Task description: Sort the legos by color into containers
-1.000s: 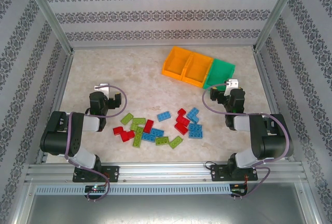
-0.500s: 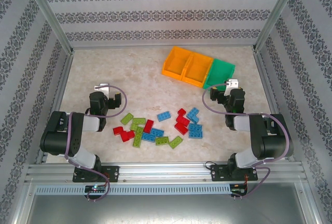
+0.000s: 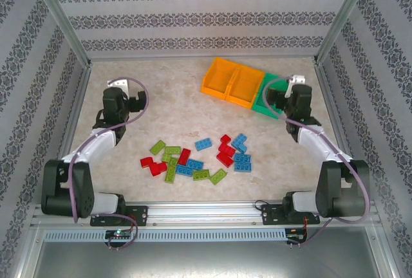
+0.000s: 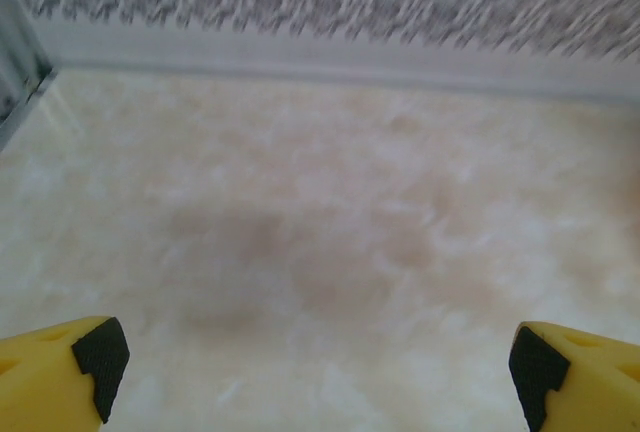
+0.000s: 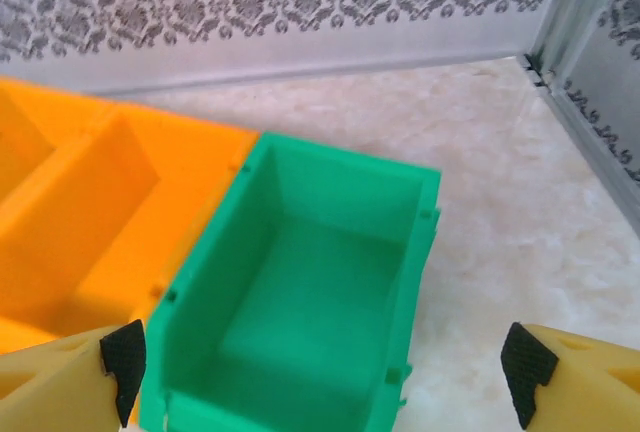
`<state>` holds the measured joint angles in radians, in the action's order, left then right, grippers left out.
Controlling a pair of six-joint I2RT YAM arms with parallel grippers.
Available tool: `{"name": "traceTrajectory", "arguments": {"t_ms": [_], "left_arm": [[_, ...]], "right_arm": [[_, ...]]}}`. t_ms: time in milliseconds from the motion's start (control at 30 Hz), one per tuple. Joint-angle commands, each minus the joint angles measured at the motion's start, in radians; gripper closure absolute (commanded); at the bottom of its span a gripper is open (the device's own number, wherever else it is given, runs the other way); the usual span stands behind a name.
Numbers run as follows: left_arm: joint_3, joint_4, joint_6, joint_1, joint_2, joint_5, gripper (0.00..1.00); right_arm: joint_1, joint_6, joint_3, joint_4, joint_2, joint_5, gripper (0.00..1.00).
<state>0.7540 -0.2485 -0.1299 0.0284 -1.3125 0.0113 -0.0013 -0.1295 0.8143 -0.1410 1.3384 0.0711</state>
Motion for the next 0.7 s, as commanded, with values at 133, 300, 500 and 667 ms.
{"name": "traceTrajectory", "arguments": {"t_ms": [133,300,500,667], "left_arm": [[-0.008,0.249,-0.109,0.075,0.059,0.079,0.01],[-0.016,0.278,-0.105,0.094,0.064,0.094,0.00],[-0.022,0.293,-0.121,0.096,0.058,0.126,0.00],[-0.036,0.280,-0.139,0.097,0.058,0.113,0.00]], "right_arm": [[-0.084,-0.150,0.284,0.545,0.198,-0.017,0.17],[-0.092,-0.178,0.405,0.598,0.353,-0.044,0.20],[-0.091,-0.167,0.546,0.660,0.519,-0.086,0.27],[-0.086,-0.155,0.595,0.655,0.585,-0.093,0.41]]}}
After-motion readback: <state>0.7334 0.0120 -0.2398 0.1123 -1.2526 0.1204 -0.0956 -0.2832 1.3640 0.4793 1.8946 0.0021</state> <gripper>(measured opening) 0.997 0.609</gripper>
